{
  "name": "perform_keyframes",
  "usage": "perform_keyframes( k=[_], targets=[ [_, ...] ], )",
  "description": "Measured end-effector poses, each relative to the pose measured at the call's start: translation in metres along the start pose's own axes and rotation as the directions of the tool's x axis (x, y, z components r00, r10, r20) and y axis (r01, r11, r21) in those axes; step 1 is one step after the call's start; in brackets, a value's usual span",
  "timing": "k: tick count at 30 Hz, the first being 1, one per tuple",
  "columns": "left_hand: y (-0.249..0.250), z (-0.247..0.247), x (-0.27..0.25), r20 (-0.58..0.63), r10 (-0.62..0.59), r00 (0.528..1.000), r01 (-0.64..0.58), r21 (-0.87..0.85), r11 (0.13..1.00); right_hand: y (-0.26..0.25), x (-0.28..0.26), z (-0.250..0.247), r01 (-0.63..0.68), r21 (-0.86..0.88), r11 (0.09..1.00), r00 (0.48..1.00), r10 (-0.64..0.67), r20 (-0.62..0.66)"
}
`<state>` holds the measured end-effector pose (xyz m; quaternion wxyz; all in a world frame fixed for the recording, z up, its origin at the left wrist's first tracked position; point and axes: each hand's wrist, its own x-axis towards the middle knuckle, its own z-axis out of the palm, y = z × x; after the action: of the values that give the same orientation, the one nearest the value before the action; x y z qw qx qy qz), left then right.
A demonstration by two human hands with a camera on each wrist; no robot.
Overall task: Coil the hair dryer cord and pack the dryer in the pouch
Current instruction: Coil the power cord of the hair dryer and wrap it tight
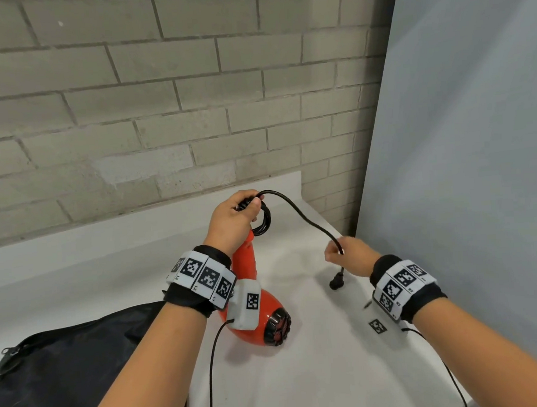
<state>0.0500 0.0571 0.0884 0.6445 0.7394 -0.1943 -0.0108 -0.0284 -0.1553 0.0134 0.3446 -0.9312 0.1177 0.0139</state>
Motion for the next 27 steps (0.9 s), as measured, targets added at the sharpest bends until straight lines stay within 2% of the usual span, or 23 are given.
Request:
perform_keyframes(
  k=[4,6,8,11,13,15,17,19,24,27],
  targets=[
    [0.001,-0.002,-0.003,-0.013,0.006,1.0,-0.006,-0.011,1.0,0.024,0.003,0.014,-0.075,-0.16,0.984,0.983,0.1,0.152],
    [0.0,-0.002,-0.003,-0.008,0.004,1.0,-0.004,-0.022,1.0,0.024,0.002,0.014,-0.081,-0.16,0.984,0.982,0.106,0.155],
    [0.0,-0.003,-0.004,0.001,0.005,1.0,-0.005,-0.027,1.0,0.015,0.001,0.011,-0.071,-0.082,0.994,0.994,0.077,0.072],
    [0.0,-0.004,-0.005,0.027,0.037,0.999,-0.036,-0.029,0.999,-0.015,-0.006,0.005,0.077,0.246,0.966,0.985,-0.035,-0.172],
    [0.0,-0.005,-0.005,0.053,0.049,0.997,-0.047,-0.038,0.998,-0.041,-0.015,0.0,0.26,0.376,0.889,0.922,-0.113,-0.37],
    [0.0,-0.005,-0.006,0.072,0.047,0.996,-0.044,-0.045,0.998,-0.066,-0.026,-0.004,0.426,0.479,0.767,0.86,-0.179,-0.478],
    [0.0,-0.004,-0.006,0.079,0.048,0.996,-0.045,-0.041,0.998,-0.085,-0.034,-0.005,0.507,0.525,0.684,0.836,-0.242,-0.493],
    [-0.001,-0.003,-0.006,0.08,0.058,0.995,-0.056,-0.028,0.998,-0.094,-0.035,0.0,0.534,0.532,0.657,0.831,-0.291,-0.475],
    [-0.001,-0.001,-0.005,0.064,0.068,0.996,-0.068,-0.007,0.998,-0.098,-0.023,0.015,0.575,0.38,0.725,0.782,-0.35,-0.515],
    [-0.002,-0.001,-0.003,0.066,0.069,0.995,-0.07,0.015,0.997,-0.098,-0.024,0.02,0.595,0.329,0.733,0.753,-0.364,-0.548]
  ],
)
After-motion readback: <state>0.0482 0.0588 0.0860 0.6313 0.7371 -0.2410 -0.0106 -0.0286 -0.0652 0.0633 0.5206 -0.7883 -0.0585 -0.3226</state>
